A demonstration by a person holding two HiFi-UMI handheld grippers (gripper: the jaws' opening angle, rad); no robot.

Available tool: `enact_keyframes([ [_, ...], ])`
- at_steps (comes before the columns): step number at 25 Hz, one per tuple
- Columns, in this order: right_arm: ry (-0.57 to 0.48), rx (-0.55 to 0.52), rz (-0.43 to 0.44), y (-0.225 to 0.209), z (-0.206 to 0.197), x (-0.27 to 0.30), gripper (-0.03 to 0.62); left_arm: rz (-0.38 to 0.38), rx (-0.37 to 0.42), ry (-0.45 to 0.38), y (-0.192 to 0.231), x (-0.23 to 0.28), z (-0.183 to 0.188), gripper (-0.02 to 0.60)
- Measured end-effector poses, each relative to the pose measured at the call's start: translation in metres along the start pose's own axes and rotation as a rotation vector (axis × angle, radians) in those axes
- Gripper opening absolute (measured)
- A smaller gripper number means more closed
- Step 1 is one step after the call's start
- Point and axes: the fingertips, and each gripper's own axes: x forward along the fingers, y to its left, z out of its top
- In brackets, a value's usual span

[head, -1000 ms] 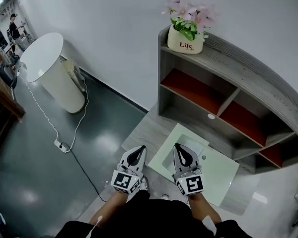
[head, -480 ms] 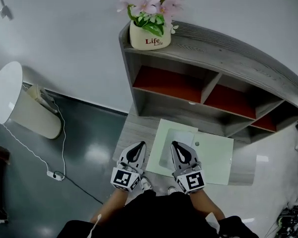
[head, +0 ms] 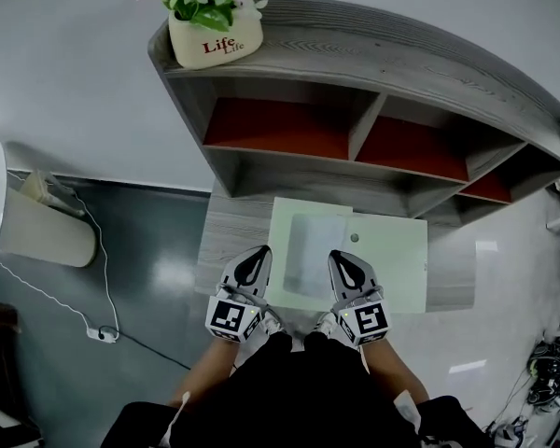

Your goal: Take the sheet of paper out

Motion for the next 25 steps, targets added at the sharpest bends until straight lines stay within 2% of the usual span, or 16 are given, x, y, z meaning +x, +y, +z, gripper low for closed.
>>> enact_keyframes([
  [15, 0.306, 0.173, -0.062, -0.052, -0.136, 0.005, 0.03, 0.002, -0.012, 0.094, -0.015, 0.033, -0.044, 0.006],
  [21, 0.43, 0.314, -0.066, -0.061, -0.182, 0.011, 0.168, 0.002, -0.013, 0.128, -0.014, 0.035, -0.058, 0.006],
  [25, 0.499, 0.367, -0.074, -0.062, -0.207, 0.02, 0.213, 0.01, -0.019, 0.145, -0.011, 0.034, -0.066, 0.006],
])
